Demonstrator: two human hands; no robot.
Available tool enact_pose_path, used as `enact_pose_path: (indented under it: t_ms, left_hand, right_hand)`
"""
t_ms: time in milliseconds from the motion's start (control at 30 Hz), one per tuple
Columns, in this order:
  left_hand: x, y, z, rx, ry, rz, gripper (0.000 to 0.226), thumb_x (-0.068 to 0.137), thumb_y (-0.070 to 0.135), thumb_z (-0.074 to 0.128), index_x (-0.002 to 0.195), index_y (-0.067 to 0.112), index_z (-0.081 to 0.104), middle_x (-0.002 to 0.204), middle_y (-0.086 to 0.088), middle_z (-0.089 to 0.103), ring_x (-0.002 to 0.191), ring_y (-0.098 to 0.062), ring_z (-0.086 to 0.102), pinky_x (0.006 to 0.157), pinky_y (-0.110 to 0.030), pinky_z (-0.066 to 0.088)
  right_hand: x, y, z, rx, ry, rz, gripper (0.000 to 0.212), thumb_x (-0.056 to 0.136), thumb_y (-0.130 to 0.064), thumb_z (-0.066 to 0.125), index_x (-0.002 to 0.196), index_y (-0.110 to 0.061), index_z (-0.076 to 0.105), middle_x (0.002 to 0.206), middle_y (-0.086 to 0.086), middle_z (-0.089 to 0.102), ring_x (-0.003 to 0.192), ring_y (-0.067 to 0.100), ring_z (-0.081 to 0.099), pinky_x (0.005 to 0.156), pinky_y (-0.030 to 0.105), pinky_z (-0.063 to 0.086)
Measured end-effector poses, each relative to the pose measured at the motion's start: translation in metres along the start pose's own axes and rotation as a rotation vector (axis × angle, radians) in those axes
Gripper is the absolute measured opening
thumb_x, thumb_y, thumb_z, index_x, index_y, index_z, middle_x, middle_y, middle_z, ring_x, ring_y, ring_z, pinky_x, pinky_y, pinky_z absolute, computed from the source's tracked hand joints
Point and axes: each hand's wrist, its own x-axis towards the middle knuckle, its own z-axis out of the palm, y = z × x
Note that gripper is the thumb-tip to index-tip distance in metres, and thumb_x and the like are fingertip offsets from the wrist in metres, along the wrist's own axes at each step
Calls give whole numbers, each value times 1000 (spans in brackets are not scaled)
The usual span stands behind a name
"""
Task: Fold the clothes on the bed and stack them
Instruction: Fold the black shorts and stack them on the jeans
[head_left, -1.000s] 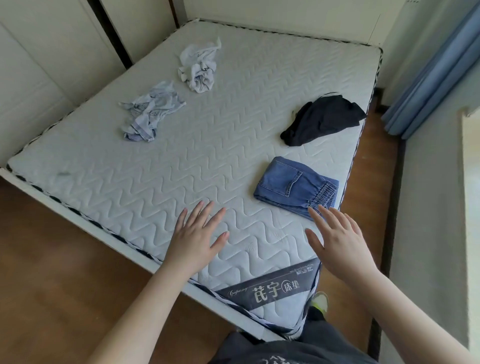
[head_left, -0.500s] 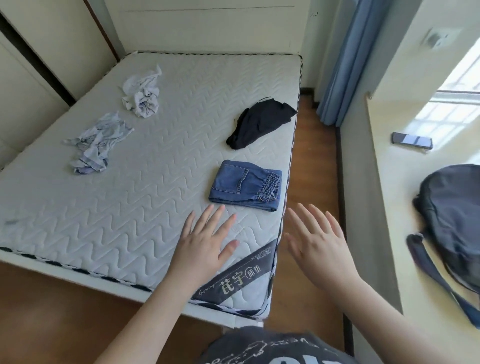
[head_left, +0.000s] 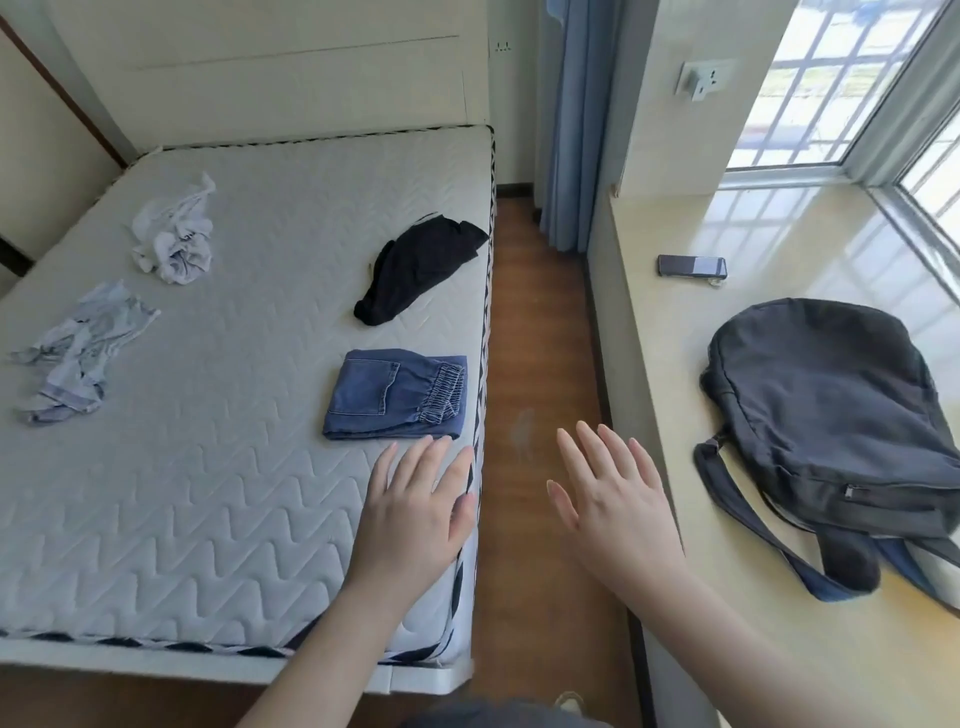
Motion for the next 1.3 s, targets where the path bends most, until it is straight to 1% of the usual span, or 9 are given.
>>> enact_pose_path:
  t_ms: [133,200,367,500,633,800,967,1167,1300]
  left_hand:
    - [20,5,2,19,-8,16,45,92,34,45,128,16,64,129,-9,62,119,-28,58,103,-46,43]
    - [32,5,5,19,-22,17,46,92,35,44,129,16,64,128,-9,62,118,-27,58,98,-43,45]
    - [62,-4,26,19,-35,13,46,91,37,43,125,16,65,123,-8,64,113,-26,60,87,-41,49]
    - [106,-12,42,11,-67,20,47,93,38,40,126,15,64,129,-10,61,121,-29,56,94,-44,46]
    - [152,-20,47,-9,-66,26,48,95,39,40,132,16,60,137,-12,55,130,-30,49,104,-48,42]
    - [212,-32,58,-12,-3,85,42,98,36,41,129,18,61,136,-10,56,131,-30,48,106,-51,39]
    - [290,-32,76,-16,45,84,46,98,40,39,134,18,58,136,-11,57,129,-32,49,106,-55,37]
    - [377,-19,99,67,-40,40,54,96,49,36,142,23,49,141,-8,53,135,-28,42,112,-56,27]
    - [425,-17,102,106,-38,-31,55,97,52,33,144,25,45,144,-8,49,137,-28,39,115,-55,21]
  right_hand:
    - [10,19,-2,2,80,-4,51,91,-38,64,135,-13,58,136,10,59,130,32,52,111,49,38]
    - [19,28,0,-8,123,-17,47,91,-37,64,131,-13,61,131,9,62,127,31,54,110,49,39]
    - [49,39,9,-13,89,-35,46,93,-43,47,128,-16,60,126,5,62,120,28,56,105,44,41]
    - [89,48,7,-35,93,-33,46,93,-43,43,123,-14,62,120,4,63,113,28,59,99,44,45]
    - [137,56,-4,-73,93,-36,48,94,-43,39,123,-11,62,120,6,63,113,29,59,99,44,44]
    - [196,67,-10,-68,105,34,49,95,-44,37,122,-13,63,121,6,63,114,29,58,100,41,41]
    - [256,102,-11,-45,150,96,50,95,-46,37,122,-13,63,119,6,64,111,30,59,97,42,42]
    - [341,154,-8,6,143,17,53,94,-44,35,126,-11,62,122,9,63,115,32,57,99,46,45]
    - [399,173,-13,26,95,-44,43,97,-41,48,129,-14,60,129,7,61,122,30,54,103,46,43]
